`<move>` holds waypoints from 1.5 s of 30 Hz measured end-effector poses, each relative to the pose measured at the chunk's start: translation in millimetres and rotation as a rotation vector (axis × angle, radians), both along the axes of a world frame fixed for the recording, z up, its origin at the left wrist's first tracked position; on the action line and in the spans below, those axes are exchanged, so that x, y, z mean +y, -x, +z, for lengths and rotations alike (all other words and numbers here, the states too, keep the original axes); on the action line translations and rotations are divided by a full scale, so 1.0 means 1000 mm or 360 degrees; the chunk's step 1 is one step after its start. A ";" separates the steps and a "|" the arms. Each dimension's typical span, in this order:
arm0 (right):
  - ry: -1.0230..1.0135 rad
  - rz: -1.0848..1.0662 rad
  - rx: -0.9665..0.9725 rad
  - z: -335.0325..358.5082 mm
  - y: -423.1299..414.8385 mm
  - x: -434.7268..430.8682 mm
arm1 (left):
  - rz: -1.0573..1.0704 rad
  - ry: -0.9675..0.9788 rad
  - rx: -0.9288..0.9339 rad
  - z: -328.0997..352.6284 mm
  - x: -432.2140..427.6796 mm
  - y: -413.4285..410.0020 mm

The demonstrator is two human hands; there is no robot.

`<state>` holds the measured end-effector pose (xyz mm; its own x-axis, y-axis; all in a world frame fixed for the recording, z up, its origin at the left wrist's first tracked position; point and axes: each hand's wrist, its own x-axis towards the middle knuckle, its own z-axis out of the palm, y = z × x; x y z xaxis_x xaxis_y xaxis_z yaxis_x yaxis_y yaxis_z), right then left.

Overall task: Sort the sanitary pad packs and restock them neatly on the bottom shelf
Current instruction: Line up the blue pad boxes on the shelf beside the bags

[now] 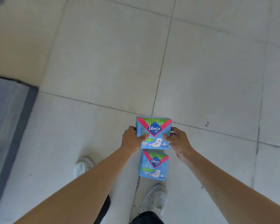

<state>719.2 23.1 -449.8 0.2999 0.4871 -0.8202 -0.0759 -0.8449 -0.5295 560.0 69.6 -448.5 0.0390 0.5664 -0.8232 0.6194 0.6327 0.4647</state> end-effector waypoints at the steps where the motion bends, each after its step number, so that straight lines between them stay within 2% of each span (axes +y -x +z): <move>1: -0.0025 0.0043 0.0002 0.023 0.007 0.013 | 0.0045 -0.0025 -0.0004 0.024 0.010 0.009; 7: -0.0168 0.0474 0.0025 0.169 0.072 0.115 | 0.0401 -0.0222 -0.0003 0.174 0.067 0.080; 12: -0.0446 0.0832 -0.0006 0.281 0.157 0.187 | 0.0676 -0.0459 0.0040 0.284 0.100 0.163; 19: -0.0725 0.1253 0.0100 0.377 0.316 0.225 | 0.1015 -0.0726 0.0239 0.373 0.099 0.304; 25: -0.0950 0.1592 0.0038 0.407 0.451 0.241 | 0.1416 -0.0967 0.0395 0.393 0.095 0.404; 32: -0.1135 0.1812 -0.0098 0.395 0.555 0.261 | 0.1720 -0.1005 0.0511 0.370 0.111 0.463; 37: -0.1156 0.1802 -0.0075 0.368 0.593 0.278 | 0.1927 -0.1021 0.0439 0.356 0.136 0.476; 45: -0.1199 0.1849 -0.0075 0.354 0.621 0.293 | 0.2053 -0.0920 0.0570 0.340 0.156 0.501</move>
<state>97.9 315.6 -96.2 -0.5589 0.7904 -0.2509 0.4976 0.0776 -0.8639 58.9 225.6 -108.5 -0.8963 0.2972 -0.3290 -0.0872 0.6095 0.7880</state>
